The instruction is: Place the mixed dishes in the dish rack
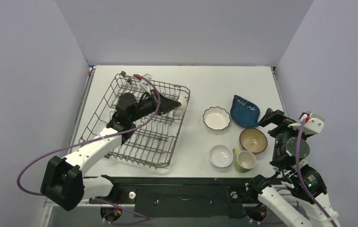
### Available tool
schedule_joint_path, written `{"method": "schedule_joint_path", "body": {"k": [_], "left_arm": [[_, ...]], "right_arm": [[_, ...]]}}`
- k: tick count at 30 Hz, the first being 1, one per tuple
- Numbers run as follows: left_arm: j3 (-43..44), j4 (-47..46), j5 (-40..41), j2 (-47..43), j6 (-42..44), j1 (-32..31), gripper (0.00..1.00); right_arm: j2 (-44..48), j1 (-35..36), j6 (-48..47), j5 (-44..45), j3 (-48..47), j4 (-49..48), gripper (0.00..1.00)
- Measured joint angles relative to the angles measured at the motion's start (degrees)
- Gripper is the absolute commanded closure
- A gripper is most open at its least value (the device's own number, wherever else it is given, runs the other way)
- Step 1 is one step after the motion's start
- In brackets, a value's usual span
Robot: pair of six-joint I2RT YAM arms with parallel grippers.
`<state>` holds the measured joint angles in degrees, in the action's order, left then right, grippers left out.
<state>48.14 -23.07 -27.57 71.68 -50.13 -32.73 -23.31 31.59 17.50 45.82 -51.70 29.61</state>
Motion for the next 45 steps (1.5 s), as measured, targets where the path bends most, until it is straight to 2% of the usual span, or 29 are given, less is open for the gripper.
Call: {"method": "schedule_joint_path", "body": {"k": [3, 7, 11, 14, 19, 24, 30, 40, 45], "left_arm": [[-3.1, -9.3, -5.0, -0.3, -6.9, 6.9, 1.00], [-7.6, -26.4, -8.7, 3.7, -20.5, 15.0, 1.00], [-9.5, -44.3, -8.0, 14.8, -35.1, 18.8, 1.00], [-9.9, -52.3, -5.1, 24.0, -44.1, 19.5, 1.00], [-10.6, -55.7, 0.8, 31.4, -48.7, 19.5, 1.00], [-10.5, -59.8, 7.6, 37.4, -48.7, 19.4, 1.00], [-8.8, -59.9, 13.7, 44.8, -47.5, 18.2, 1.00], [-0.2, -60.0, 16.6, 52.3, -47.1, 14.4, 1.00], [1.0, -60.3, 17.2, 55.1, -47.5, 13.3, 1.00]], "right_arm": [[0.0, 0.0, 0.0, 0.0, 0.0, 0.0, 0.04], [-0.9, 0.0, -0.2, -0.1, 0.0, 0.0, 0.05], [-2.2, 0.0, -0.2, -0.4, 0.0, 0.0, 0.05], [-2.6, 0.0, -0.2, -0.7, 0.0, 0.1, 0.05], [-2.6, 0.0, -0.3, -0.8, 0.0, 0.1, 0.05], [-2.6, 0.0, -0.3, -0.8, 0.0, 0.1, 0.05], [-2.6, 0.0, -0.2, -0.8, 0.0, 0.1, 0.05], [-3.5, 0.0, -0.2, -0.9, 0.0, 0.0, 0.06], [-3.7, 0.0, -0.2, -0.9, 0.0, 0.0, 0.06]]}}
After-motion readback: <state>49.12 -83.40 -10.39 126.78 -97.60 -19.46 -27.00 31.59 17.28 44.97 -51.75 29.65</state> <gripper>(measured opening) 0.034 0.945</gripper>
